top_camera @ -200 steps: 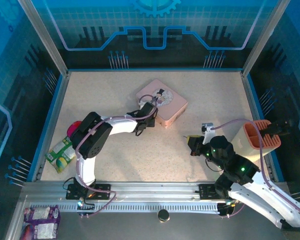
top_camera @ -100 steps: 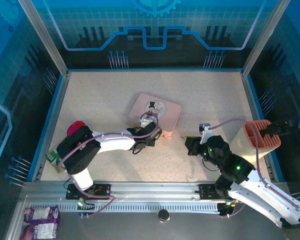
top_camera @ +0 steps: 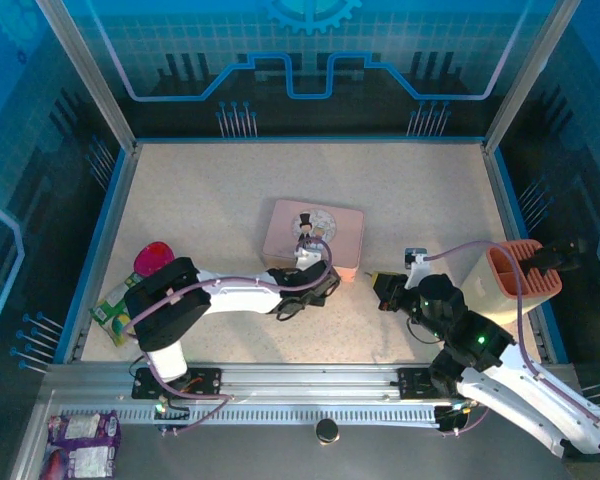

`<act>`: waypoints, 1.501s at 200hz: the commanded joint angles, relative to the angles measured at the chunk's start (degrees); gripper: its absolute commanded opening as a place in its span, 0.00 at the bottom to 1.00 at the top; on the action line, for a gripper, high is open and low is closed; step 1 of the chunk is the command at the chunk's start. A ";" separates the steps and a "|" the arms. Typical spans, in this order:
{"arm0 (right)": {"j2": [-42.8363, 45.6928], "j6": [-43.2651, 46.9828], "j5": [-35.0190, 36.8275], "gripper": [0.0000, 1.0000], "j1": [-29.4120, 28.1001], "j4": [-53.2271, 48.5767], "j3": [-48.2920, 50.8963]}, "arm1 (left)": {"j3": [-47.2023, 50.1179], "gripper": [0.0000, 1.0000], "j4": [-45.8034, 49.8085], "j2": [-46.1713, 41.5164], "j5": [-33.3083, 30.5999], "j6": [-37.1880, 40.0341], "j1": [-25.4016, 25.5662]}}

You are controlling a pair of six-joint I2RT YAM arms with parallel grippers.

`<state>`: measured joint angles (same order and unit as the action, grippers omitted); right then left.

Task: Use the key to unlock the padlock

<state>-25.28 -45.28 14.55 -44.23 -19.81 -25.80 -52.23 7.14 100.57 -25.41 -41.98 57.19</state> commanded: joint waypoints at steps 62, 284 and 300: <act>0.95 -1.38 -0.69 0.00 -0.90 0.46 1.48 | 22.27 0.78 -31.51 -16.64 12.66 9.54 -2.42; -3.74 -13.37 4.99 0.00 -10.00 11.50 9.12 | 24.63 0.27 -45.05 -5.13 27.64 -5.11 -11.56; -4.88 -14.45 4.62 0.00 -10.20 12.48 9.52 | 24.53 0.24 -45.46 -5.27 28.46 -7.12 -11.57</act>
<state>-28.99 -57.30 18.22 -53.36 -10.87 -17.50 -26.59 -39.59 95.02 0.60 -45.82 45.50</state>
